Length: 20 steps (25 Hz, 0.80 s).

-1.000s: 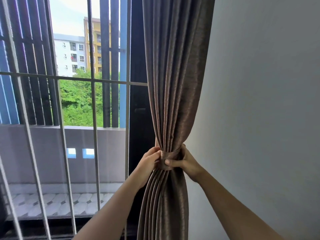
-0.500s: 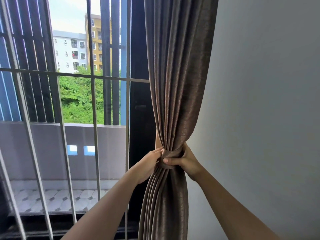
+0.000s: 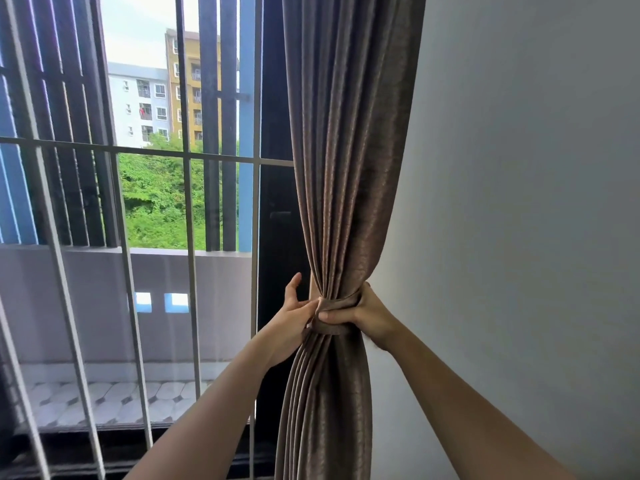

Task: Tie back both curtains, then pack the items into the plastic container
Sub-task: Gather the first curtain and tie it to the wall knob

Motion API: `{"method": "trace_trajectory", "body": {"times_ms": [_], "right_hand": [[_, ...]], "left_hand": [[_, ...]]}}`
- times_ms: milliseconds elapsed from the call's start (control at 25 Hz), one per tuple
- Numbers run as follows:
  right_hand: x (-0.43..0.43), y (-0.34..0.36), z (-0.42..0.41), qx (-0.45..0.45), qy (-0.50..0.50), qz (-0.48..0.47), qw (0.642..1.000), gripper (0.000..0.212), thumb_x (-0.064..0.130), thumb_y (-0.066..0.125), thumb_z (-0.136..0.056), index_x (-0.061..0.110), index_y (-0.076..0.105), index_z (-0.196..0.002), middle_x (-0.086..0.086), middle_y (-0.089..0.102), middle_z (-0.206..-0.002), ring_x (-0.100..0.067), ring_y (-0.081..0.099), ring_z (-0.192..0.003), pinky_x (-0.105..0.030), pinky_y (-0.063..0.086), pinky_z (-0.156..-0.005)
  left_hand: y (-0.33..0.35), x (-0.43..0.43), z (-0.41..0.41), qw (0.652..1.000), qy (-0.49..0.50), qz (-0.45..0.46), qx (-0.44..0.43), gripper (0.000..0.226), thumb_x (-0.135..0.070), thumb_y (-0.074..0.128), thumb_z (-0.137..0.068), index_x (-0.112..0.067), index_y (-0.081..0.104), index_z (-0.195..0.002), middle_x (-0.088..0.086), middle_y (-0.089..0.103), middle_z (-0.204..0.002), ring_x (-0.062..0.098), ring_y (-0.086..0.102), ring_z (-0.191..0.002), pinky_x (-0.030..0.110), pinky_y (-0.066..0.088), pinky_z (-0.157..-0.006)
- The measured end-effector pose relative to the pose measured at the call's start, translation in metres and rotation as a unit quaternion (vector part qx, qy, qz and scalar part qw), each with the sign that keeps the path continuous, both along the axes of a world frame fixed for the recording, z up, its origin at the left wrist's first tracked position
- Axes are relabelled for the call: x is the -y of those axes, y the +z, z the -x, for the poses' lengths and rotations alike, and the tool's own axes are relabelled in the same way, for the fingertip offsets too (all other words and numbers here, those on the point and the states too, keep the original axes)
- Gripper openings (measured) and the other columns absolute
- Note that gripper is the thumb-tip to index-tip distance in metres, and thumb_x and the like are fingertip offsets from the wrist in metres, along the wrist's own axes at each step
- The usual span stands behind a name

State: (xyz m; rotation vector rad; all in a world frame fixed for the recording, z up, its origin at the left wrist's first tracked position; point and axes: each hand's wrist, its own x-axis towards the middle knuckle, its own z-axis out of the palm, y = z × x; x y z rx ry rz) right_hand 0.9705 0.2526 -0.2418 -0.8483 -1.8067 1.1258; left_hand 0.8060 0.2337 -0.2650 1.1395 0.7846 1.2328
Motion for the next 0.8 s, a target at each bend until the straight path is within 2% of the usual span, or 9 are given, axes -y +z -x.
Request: {"method": "trace_trajectory", "body": {"times_ms": [120,200,280,400,480,560,680,760,800], "right_hand": [[0.001,0.003,-0.004,0.005,0.012,0.001,1.000,0.044,0.000,0.076,-0.069,0.008,0.066,-0.112,-0.010,0.071,-0.106,-0.019,0.069,-0.097,-0.022,0.054,-0.080],[-0.002,0.002,-0.006,0.002,0.005,-0.001,1.000,0.045,0.007,0.078,-0.066,0.009,0.068,-0.110,-0.014,0.069,-0.109,-0.022,0.068,-0.100,-0.028,0.055,-0.085],[-0.003,0.000,-0.006,-0.005,-0.014,0.004,1.000,0.050,0.016,0.082,-0.060,0.010,0.069,-0.108,-0.015,0.067,-0.111,-0.024,0.067,-0.102,-0.036,0.054,-0.091],[-0.004,-0.004,-0.007,-0.027,-0.022,0.002,0.999,0.053,0.013,0.081,-0.060,0.004,0.066,-0.110,-0.013,0.070,-0.106,-0.023,0.068,-0.099,-0.030,0.055,-0.085],[-0.003,-0.006,-0.005,-0.036,-0.029,0.002,0.999,0.061,0.016,0.082,-0.057,0.001,0.062,-0.113,-0.012,0.071,-0.104,-0.023,0.068,-0.097,-0.027,0.054,-0.081],[0.000,-0.008,-0.002,-0.035,-0.033,-0.009,0.999,0.056,0.013,0.080,-0.058,0.004,0.063,-0.111,-0.008,0.072,-0.101,-0.020,0.069,-0.095,-0.026,0.054,-0.080],[0.002,-0.008,0.002,-0.048,-0.032,-0.020,0.998,0.037,-0.001,0.073,-0.065,0.018,0.068,-0.097,0.003,0.074,-0.090,-0.012,0.070,-0.088,-0.019,0.053,-0.076],[0.003,-0.007,0.000,-0.053,-0.024,-0.026,0.998,0.037,-0.007,0.071,-0.069,0.021,0.066,-0.093,0.006,0.074,-0.086,-0.007,0.069,-0.085,-0.016,0.052,-0.074],[0.002,-0.007,-0.001,-0.049,-0.021,-0.025,0.998,0.039,-0.003,0.074,-0.068,0.020,0.064,-0.098,0.006,0.074,-0.089,-0.007,0.069,-0.086,-0.017,0.052,-0.074]], "left_hand": [[0.006,-0.001,0.001,0.996,-0.009,-0.025,-0.089,0.060,-0.025,0.061,-0.089,-0.039,0.032,-0.139,-0.002,0.060,-0.126,0.016,0.061,-0.110,0.034,0.052,-0.088],[0.014,0.000,-0.001,0.985,-0.003,-0.027,-0.171,0.041,-0.029,0.057,-0.091,-0.030,0.045,-0.130,-0.003,0.067,-0.108,0.011,0.065,-0.096,0.029,0.052,-0.081],[0.016,-0.004,0.001,0.966,0.039,-0.045,-0.253,0.032,-0.034,0.057,-0.090,-0.025,0.053,-0.121,-0.003,0.065,-0.099,0.011,0.062,-0.091,0.028,0.052,-0.081],[0.016,-0.007,0.003,0.893,0.157,-0.155,-0.391,0.006,-0.029,0.060,-0.088,-0.025,0.064,-0.086,-0.005,0.060,-0.086,0.016,0.054,-0.089,0.032,0.044,-0.081],[0.013,-0.006,0.006,0.822,0.210,-0.236,-0.475,0.026,-0.026,0.058,-0.088,-0.027,0.054,-0.063,-0.010,0.053,-0.067,0.013,0.050,-0.077,0.034,0.039,-0.073],[0.012,-0.005,0.014,0.811,0.211,-0.273,-0.473,0.022,-0.026,0.059,-0.088,-0.019,0.054,-0.068,-0.007,0.055,-0.059,0.011,0.052,-0.061,0.030,0.041,-0.060],[0.015,-0.004,0.028,0.809,0.186,-0.290,-0.476,0.015,-0.025,0.064,-0.085,-0.014,0.054,-0.089,-0.004,0.063,-0.068,0.011,0.058,-0.059,0.018,0.044,-0.054],[0.017,-0.004,0.036,0.780,0.194,-0.331,-0.494,0.015,-0.021,0.065,-0.084,-0.013,0.054,-0.079,-0.007,0.056,-0.064,0.010,0.054,-0.059,0.017,0.039,-0.055],[0.017,-0.002,0.038,0.769,0.204,-0.349,-0.495,0.020,-0.020,0.065,-0.085,-0.013,0.052,-0.071,-0.008,0.050,-0.062,0.008,0.049,-0.057,0.016,0.036,-0.054]]}}
